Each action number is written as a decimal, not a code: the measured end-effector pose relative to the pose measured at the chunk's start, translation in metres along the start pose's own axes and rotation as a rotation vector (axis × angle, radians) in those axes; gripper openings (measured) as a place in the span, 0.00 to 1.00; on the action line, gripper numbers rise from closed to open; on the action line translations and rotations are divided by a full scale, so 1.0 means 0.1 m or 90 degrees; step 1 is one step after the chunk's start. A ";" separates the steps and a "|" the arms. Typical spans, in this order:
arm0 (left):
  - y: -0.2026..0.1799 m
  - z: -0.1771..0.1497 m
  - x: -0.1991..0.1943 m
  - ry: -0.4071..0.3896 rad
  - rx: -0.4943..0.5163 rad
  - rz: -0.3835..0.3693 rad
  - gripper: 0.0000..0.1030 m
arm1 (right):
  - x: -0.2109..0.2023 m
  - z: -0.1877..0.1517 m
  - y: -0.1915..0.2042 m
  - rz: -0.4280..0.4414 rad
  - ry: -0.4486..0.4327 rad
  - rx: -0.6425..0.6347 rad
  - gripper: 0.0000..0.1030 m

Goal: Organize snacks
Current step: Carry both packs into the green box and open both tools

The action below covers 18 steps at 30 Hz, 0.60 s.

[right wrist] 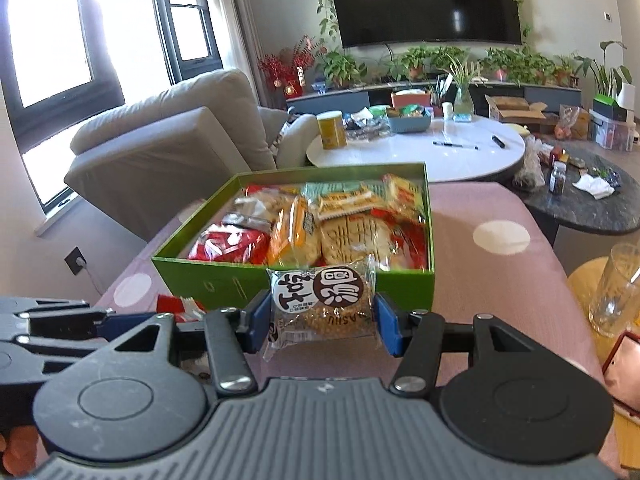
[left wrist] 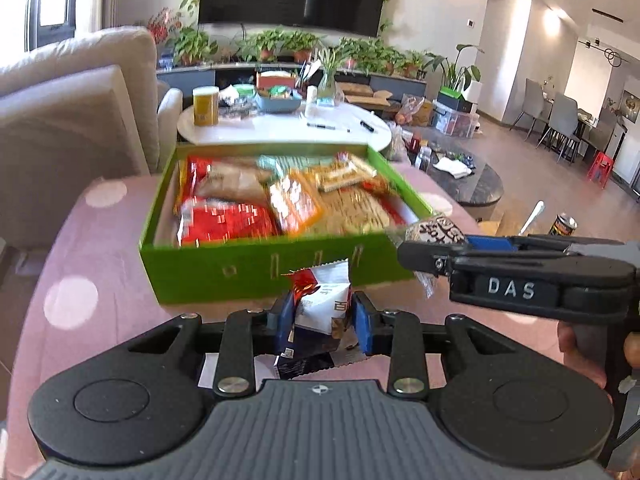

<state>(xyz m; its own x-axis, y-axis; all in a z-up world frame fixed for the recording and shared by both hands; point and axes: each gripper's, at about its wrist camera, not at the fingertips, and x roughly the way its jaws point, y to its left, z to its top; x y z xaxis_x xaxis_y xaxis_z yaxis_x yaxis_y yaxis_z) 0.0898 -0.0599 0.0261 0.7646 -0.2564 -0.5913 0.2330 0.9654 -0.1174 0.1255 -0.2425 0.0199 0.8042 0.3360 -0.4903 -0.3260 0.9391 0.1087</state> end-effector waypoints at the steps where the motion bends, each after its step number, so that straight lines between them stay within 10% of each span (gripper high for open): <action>1: 0.00 0.05 -0.01 -0.005 0.005 0.001 0.28 | 0.00 0.03 0.00 0.000 -0.004 0.000 0.76; 18: -0.05 0.88 0.20 -0.045 0.036 0.012 0.28 | 0.15 0.56 -0.15 -0.018 -0.060 0.024 0.76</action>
<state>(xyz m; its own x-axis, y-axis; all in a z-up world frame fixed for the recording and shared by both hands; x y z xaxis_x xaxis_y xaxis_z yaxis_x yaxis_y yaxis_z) 0.1565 -0.0740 0.0854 0.8090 -0.2425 -0.5354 0.2499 0.9664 -0.0601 0.1702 -0.2477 0.0595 0.8565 0.3124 -0.4109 -0.2844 0.9499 0.1294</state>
